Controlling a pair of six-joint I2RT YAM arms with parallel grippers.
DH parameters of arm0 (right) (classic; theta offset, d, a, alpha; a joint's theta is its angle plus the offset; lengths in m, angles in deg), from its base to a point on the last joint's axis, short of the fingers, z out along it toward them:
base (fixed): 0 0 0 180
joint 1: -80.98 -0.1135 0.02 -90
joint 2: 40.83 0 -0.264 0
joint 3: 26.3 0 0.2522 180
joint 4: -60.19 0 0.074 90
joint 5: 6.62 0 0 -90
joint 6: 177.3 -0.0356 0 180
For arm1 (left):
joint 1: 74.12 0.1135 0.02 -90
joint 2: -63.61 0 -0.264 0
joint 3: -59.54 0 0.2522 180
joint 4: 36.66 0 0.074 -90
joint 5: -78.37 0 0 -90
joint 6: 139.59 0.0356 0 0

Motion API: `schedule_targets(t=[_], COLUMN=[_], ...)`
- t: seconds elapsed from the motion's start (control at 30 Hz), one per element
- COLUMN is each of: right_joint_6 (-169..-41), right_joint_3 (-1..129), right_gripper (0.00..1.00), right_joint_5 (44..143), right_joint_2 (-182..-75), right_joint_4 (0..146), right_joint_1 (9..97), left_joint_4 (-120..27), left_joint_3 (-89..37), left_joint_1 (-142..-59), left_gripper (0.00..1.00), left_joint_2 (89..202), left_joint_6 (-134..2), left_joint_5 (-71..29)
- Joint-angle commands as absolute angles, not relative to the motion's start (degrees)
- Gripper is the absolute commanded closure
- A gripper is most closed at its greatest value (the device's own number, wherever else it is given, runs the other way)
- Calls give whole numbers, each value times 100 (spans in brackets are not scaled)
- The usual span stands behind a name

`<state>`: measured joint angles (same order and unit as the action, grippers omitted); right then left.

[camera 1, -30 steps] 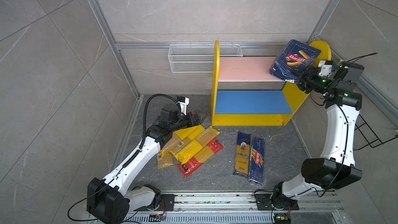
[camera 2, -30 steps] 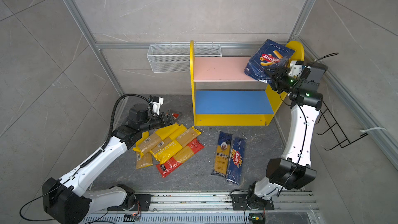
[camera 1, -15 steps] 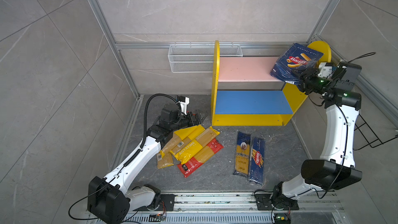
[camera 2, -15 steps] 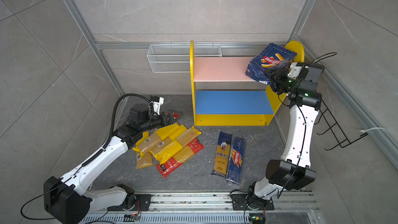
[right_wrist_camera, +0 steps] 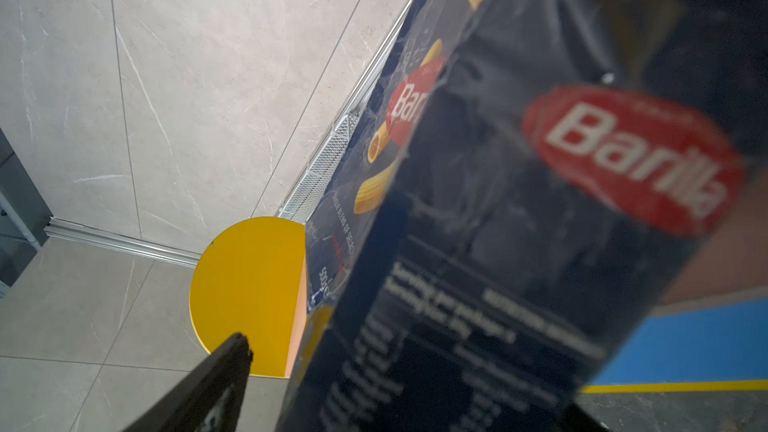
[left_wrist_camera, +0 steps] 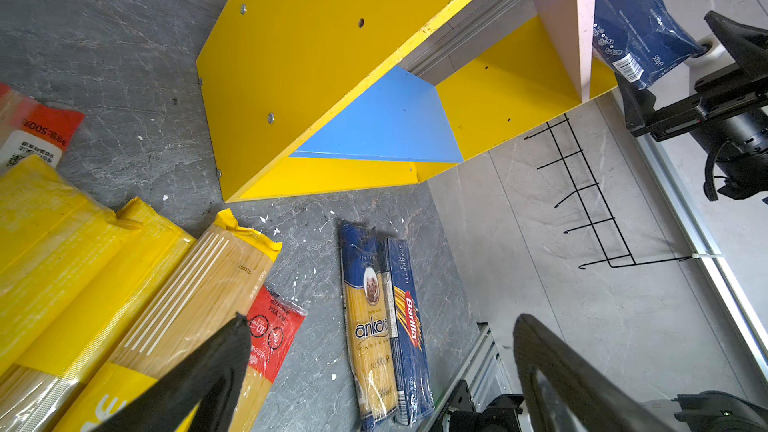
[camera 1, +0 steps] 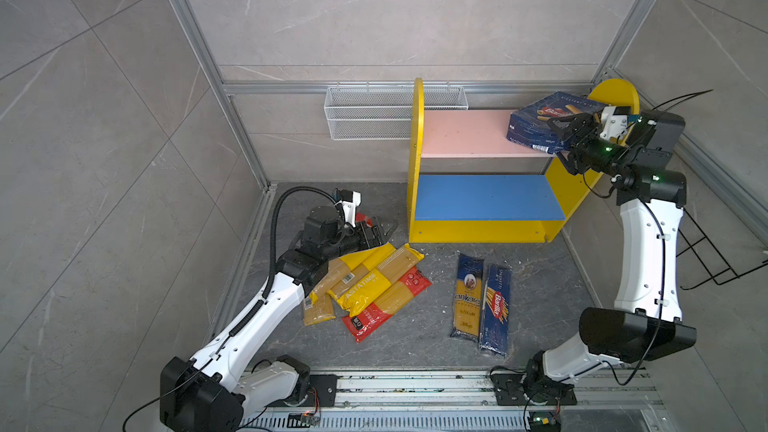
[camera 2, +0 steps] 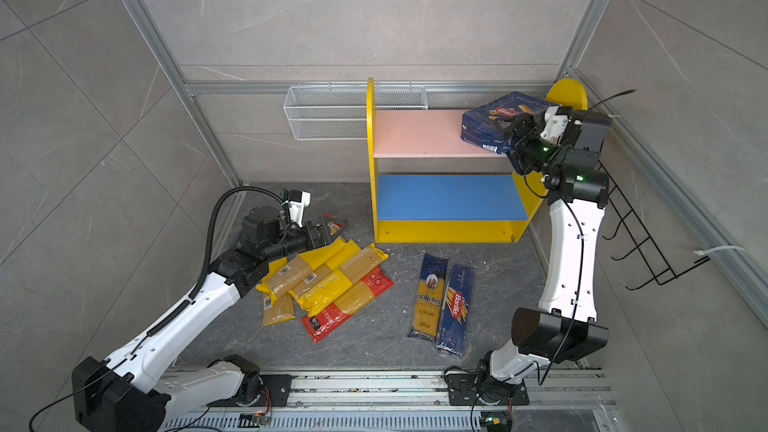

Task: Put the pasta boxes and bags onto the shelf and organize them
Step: 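Lower the Rigatoni box onto the pink upper shelf with the right gripper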

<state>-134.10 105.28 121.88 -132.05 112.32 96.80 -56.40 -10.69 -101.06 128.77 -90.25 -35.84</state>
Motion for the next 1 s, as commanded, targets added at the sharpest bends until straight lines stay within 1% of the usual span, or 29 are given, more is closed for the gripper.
schedule_targets(t=[0.0, 0.3, 0.43, 0.57, 0.87, 0.97], right_joint_6=[-12997, -12587, -12453, -12312, -12203, -12219], right_joint_3=[10648, 10053, 10033, 10308, 10965, 11082], right_gripper=[10, 10, 10, 10, 10, 11], right_joint_5=[12091, 11813, 11638, 11551, 11345, 11472], right_joint_2=[-12891, -12481, -12380, -12556, -13110, -13303], right_joint_4=[11361, 11742, 11803, 12035, 12260, 12246], right_joint_1=[9619, 9288, 9080, 8936, 8906, 8898], left_joint_4=[-5542, -5584, -5731, -5791, -5790, -5819], left_joint_3=[-1030, -917, -901, -900, -874, -889], left_joint_1=[-10065, -10031, -10007, -9971, -9934, -9901], left_gripper=[0, 0, 0, 0, 0, 0], left_joint_2=[12695, 12576, 12420, 12346, 12364, 12364], left_joint_6=[-8988, -8963, -8873, -8867, -8876, -8870], left_joint_5=[-3692, -3784, -3715, -3713, -3729, -3738])
